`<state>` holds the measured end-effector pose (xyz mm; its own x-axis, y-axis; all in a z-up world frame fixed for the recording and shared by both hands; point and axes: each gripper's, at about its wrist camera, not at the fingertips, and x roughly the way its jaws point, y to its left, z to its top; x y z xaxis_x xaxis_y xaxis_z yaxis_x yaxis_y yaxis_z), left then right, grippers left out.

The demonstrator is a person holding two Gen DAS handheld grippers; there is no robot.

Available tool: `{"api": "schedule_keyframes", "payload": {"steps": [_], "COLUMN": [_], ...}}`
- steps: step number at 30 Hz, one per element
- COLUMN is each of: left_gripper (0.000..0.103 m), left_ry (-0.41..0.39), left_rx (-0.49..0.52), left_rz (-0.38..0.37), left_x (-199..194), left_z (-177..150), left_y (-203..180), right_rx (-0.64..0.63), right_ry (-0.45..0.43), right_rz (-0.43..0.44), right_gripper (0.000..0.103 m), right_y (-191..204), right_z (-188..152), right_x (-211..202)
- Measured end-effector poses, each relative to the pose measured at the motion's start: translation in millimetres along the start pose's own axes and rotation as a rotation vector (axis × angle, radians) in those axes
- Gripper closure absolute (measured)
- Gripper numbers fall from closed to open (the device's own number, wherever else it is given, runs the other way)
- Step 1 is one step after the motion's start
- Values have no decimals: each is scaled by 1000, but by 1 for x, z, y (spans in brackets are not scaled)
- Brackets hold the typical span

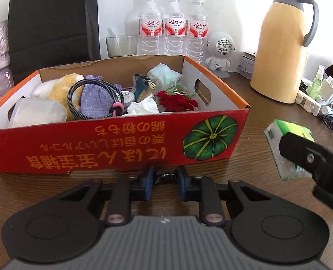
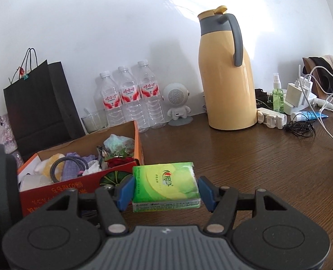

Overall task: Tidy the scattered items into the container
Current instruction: 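Carry the green packet over the box and open the right tool inside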

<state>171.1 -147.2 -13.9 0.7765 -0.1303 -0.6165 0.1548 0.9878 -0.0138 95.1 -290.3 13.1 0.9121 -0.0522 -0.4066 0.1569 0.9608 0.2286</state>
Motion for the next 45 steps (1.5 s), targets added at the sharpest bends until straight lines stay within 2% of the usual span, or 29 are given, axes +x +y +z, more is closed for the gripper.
{"api": "schedule_keyframes", "payload": {"steps": [5,13,20,24,30,33,37,41,45], "left_gripper": [82,82,82,82,82,82,81,81,81], "left_ry": [-26,-213,-385,-484,-559,-608,-636,-678,-705], "left_rx": [3,-50,-73,-33,-52,-52,-70,-77,-48], "left_rz": [1,92,207,255,283,282,278,286,278], "left_x": [-25,-106,-165,-197,-234,-258,-286,-303,-302], "left_z": [-14,-39,-50,-65,-101,-131,-164,-168,-161], "left_y": [16,66,89,89,88,84,80,80,76], "right_rx": [-42,-197,-292,-342,-348,-342,-341,-300,-319], "right_ry": [9,20,-146,-251,-377,-361,-352,-342,-367], "right_rz": [3,124,223,247,276,274,268,268,251], "right_gripper": [43,43,43,43,43,43,43,43,43], "right_y": [7,45,92,108,101,91,73,59,57], "right_z": [-5,-19,-15,-21,-48,-63,-84,-94,-94], "right_x": [1,-7,-69,-107,-158,-178,-210,-235,-238]}}
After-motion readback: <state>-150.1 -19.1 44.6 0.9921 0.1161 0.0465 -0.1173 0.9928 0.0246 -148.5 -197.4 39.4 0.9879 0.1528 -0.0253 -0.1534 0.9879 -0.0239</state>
